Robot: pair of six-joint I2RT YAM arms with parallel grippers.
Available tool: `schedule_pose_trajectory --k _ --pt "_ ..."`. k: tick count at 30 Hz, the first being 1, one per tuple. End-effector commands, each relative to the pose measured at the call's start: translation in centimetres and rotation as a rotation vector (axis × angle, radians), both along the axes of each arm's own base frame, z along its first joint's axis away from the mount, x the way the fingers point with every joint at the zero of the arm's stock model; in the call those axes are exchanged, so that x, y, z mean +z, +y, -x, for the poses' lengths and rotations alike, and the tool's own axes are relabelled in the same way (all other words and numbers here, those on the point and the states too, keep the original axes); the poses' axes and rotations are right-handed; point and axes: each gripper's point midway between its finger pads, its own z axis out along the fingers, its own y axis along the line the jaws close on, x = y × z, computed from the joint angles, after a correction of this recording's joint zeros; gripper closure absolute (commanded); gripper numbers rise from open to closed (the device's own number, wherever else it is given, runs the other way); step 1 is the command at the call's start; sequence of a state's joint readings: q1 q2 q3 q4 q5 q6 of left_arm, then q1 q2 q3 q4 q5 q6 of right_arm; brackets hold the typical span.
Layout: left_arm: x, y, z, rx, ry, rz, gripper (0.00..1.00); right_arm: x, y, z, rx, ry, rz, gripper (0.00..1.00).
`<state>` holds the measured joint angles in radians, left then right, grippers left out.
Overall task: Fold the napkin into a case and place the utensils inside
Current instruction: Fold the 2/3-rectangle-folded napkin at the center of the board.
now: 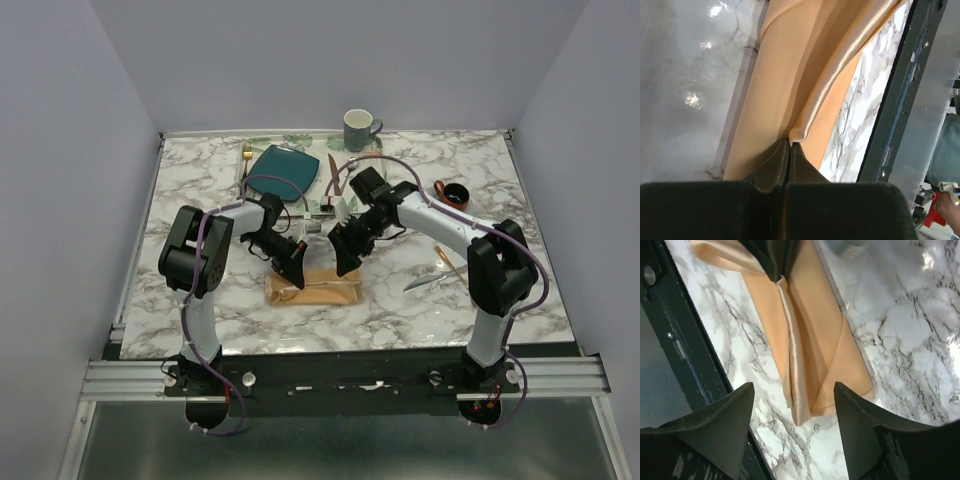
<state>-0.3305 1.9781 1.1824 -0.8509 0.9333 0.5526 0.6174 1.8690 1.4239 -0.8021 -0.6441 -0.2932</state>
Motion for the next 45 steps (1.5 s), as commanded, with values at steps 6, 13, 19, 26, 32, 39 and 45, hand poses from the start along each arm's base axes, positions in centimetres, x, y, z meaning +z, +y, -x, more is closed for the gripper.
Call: schedule_pose_trajectory --k 6,13,19,26,32,39,45 --pt "-0.2 0.5 -1.0 0.028 0.039 0.005 1.00 0.3 1.0 0.8 0.150 -0.136 -0.111 0.28" --pt "-0.5 0.6 -1.3 0.034 0.052 0.009 1.00 -2.9 1.5 0.1 0.212 -0.223 -0.030 0.32" --pt "-0.5 0.5 -1.8 0.051 0.064 0.016 1.00 -4.5 1.5 -0.2 0.216 -0.216 0.011 0.40" --pt "-0.5 0.6 -2.1 0.061 0.069 0.028 1.00 -5.6 1.5 0.1 0.230 -0.200 0.040 0.54" --pt "1.6 0.7 -2.7 0.086 0.032 0.087 0.87 -5.4 1.6 0.1 0.190 -0.170 0.047 0.99" --pt "6.2 2.0 -4.0 0.178 -0.049 0.181 0.48 -4.7 1.8 1.0 0.177 -0.086 0.012 0.99" --pt "6.4 2.7 -5.6 0.254 -0.092 0.136 0.49 -4.1 2.2 1.0 0.179 -0.055 -0.015 0.99"
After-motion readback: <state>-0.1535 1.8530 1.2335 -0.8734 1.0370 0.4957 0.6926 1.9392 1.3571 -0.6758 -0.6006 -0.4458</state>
